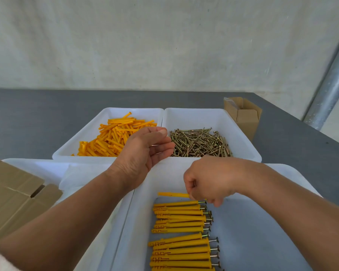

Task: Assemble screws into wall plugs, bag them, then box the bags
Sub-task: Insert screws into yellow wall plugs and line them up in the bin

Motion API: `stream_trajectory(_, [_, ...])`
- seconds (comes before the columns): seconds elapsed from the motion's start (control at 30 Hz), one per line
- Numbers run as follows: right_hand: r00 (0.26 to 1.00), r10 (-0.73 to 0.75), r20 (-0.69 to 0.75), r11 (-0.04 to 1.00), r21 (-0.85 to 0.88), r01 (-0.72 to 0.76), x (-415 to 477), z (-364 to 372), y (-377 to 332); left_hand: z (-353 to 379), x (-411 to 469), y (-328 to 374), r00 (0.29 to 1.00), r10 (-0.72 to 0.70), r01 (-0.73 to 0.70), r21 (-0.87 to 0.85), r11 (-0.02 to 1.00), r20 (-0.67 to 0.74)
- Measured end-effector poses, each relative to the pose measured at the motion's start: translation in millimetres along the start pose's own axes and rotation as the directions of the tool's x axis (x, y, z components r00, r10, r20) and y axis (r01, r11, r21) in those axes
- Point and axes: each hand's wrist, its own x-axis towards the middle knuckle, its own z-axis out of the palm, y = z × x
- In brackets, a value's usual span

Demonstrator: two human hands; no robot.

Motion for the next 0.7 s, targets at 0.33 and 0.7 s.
stream_trajectory(0.33, [0.994, -0.104, -0.028, 0.957, -0.274, 0.092, 14.1, 17.9, -5.5, -1.6, 0.6, -1.0, 1.000, -0.004, 0.004, 0.018, 1.000, 0.011])
stream_trajectory(0.7, [0.994, -0.090, -0.059, 0.993, -0.079, 0.085, 6.1, 2.1, -2.4, 0.3, -0.8, 0.7, 1.000, -0.008, 0.008, -0.009, 1.000, -0.002])
